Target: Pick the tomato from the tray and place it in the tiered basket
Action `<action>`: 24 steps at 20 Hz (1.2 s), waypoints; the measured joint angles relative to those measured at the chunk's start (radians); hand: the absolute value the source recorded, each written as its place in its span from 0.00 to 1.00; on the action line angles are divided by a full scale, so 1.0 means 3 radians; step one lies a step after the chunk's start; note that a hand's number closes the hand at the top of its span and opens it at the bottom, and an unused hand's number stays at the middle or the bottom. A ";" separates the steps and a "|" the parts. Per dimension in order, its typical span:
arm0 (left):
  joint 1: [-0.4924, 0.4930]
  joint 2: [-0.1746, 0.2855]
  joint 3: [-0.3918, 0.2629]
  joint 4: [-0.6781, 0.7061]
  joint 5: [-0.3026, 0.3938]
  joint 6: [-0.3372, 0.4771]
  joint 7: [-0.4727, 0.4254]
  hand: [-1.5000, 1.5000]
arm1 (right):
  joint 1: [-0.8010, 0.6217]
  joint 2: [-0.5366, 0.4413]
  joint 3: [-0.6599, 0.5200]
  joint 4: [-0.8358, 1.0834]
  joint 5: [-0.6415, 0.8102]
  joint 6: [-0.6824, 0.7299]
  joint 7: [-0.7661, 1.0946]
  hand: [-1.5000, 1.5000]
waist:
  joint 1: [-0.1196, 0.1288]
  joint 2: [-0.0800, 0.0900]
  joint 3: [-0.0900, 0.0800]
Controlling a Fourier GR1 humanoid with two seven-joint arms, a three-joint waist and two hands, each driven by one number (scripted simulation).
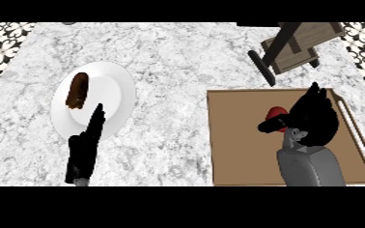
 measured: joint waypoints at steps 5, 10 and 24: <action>0.0003 -0.0011 0.0008 -0.0024 -0.0012 0.0011 0.0048 0.50 | -0.0193 0.0035 -0.0196 0.0244 -0.0081 0.0127 -0.0009 0.00 | -0.0008 -0.0004 0.0002; 0.0025 -0.0023 0.0025 -0.0014 -0.0018 -0.0006 0.0028 0.50 | -0.0208 0.0046 -0.0230 0.0333 -0.0142 0.0165 -0.0004 0.00 | -0.0028 -0.0012 0.0004; 0.0079 -0.0030 0.0085 -0.0062 -0.0037 -0.0039 0.0028 0.50 | -0.0326 0.0050 -0.0497 0.0650 -0.0391 0.0177 -0.0015 0.00 | -0.0040 -0.0012 0.0002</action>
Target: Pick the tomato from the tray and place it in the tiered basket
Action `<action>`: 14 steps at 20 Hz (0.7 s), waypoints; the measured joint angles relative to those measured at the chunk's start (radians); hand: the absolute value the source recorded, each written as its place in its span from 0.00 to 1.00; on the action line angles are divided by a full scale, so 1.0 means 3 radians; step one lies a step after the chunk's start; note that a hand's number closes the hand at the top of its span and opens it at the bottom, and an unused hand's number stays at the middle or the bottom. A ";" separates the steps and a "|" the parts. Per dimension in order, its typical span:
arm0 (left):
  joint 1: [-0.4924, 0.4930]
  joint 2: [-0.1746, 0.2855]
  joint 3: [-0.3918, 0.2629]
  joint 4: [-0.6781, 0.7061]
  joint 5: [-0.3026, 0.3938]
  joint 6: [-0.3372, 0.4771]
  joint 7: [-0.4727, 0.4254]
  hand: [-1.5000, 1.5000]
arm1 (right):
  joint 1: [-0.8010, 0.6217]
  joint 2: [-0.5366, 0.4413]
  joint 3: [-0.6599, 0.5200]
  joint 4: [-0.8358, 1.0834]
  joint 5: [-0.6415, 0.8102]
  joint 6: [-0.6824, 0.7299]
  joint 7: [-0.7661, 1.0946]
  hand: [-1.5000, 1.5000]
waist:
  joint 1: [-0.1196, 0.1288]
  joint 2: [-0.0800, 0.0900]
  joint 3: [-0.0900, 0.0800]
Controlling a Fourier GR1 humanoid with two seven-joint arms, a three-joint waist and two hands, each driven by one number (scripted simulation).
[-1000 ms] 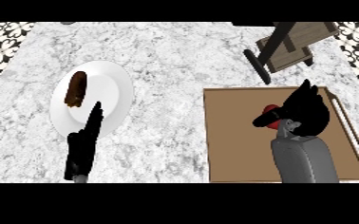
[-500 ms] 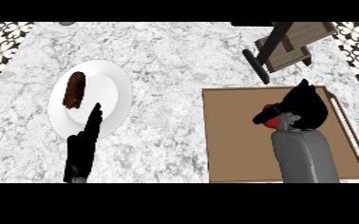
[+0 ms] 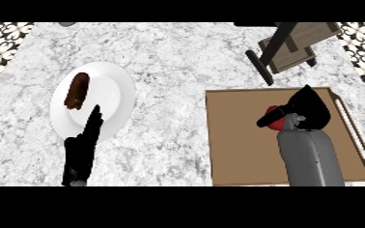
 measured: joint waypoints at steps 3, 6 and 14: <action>-0.0023 -0.0001 0.0026 0.0049 0.0000 -0.0029 -0.0021 0.50 | 0.0032 0.0001 -0.0005 0.0020 -0.0052 -0.0023 -0.0012 0.00 | -0.0008 -0.0002 0.0004; -0.0007 -0.0019 0.0042 0.0055 -0.0006 -0.0044 -0.0072 0.50 | 0.0143 -0.0001 0.0057 -0.0005 -0.0076 -0.0051 -0.0019 1.00 | -0.0011 -0.0005 0.0005; -0.0028 -0.0069 0.0074 0.0090 -0.0062 -0.0072 -0.0079 0.50 | 0.0148 -0.0036 0.0115 0.0149 0.0018 -0.0131 -0.0203 1.00 | -0.0011 -0.0016 -0.0009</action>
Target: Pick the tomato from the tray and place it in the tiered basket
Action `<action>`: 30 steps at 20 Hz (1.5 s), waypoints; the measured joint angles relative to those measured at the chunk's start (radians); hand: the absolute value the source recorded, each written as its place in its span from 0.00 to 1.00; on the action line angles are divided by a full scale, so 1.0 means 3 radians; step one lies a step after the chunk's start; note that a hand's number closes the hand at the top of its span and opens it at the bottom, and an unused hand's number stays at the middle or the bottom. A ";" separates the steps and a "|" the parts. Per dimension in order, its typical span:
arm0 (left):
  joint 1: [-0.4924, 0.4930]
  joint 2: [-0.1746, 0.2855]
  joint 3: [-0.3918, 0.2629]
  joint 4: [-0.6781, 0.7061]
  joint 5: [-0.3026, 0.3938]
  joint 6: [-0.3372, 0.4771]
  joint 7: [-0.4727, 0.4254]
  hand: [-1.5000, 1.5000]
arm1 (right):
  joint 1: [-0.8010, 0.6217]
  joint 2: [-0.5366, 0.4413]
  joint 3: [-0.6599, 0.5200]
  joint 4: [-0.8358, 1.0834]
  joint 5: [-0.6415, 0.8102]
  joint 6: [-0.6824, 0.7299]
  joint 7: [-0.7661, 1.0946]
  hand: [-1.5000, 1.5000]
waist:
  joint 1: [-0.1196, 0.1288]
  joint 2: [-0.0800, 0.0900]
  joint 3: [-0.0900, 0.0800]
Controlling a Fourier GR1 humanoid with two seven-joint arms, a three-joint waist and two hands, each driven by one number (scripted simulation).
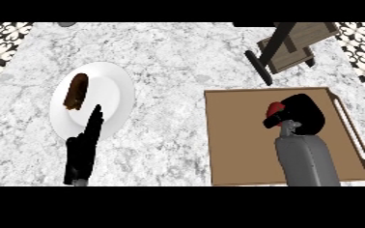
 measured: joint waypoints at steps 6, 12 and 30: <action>0.0039 -0.0010 0.0020 -0.0054 -0.0054 -0.0007 0.0026 0.50 | -0.0084 -0.0065 0.0000 0.0181 0.0292 0.0026 -0.0181 1.00 | 0.0004 0.0001 -0.0005; 0.0081 -0.0064 0.0027 -0.0080 -0.0097 0.0029 0.0047 0.50 | -0.0172 -0.0191 -0.0126 -0.0565 0.0064 0.0643 -0.0321 1.00 | -0.0042 -0.0007 0.0008; 0.0048 -0.0038 0.0098 -0.0044 -0.0111 -0.0033 0.0107 0.50 | -0.1815 -0.0419 -0.0666 -0.2215 0.0609 0.1414 -0.0250 1.00 | -0.0064 -0.0037 -0.0004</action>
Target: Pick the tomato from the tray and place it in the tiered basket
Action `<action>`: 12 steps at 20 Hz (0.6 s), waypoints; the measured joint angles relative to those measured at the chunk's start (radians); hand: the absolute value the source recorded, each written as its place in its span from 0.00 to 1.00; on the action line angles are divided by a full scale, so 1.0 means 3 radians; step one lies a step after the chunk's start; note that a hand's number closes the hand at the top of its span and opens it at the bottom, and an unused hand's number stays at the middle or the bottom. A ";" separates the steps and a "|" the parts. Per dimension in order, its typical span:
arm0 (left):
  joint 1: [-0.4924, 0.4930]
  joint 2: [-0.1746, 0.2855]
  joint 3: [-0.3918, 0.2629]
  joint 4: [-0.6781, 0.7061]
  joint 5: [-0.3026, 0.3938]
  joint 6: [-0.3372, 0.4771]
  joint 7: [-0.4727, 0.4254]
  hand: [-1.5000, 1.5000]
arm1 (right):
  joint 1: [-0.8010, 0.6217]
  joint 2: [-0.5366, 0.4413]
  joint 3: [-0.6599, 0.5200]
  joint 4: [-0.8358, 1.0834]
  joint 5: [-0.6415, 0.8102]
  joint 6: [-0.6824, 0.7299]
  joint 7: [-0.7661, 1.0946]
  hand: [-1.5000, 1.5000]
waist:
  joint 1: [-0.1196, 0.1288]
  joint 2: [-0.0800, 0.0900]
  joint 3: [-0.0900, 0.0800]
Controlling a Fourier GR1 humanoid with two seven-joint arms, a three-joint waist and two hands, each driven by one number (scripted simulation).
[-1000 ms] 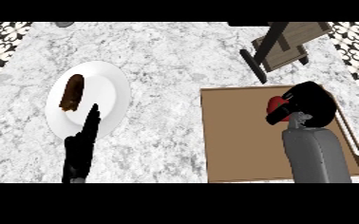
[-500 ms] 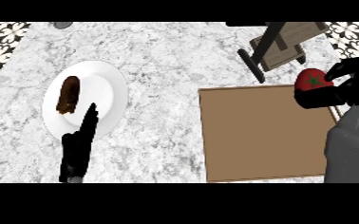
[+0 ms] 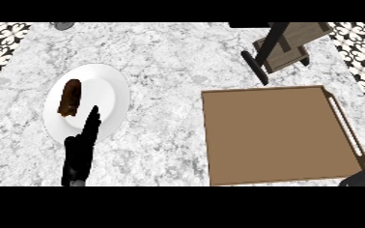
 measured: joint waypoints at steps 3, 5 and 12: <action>-0.0021 -0.0022 0.0001 0.0016 -0.0010 0.0012 0.0005 0.50 | -0.0418 -0.0167 -0.0083 0.0162 0.0113 0.0261 -0.0139 1.00 | 0.0005 0.0001 -0.0001; -0.0041 -0.0033 0.0002 0.0036 -0.0012 0.0003 -0.0014 0.50 | -0.0705 -0.0241 -0.0147 0.0319 0.0201 0.0391 -0.0194 1.00 | 0.0016 0.0006 0.0001; -0.0013 -0.0027 -0.0020 -0.0028 -0.0025 -0.0041 -0.0001 0.50 | -0.1500 -0.0518 -0.0437 0.1045 0.0515 0.0663 -0.0320 1.00 | 0.0073 0.0034 0.0004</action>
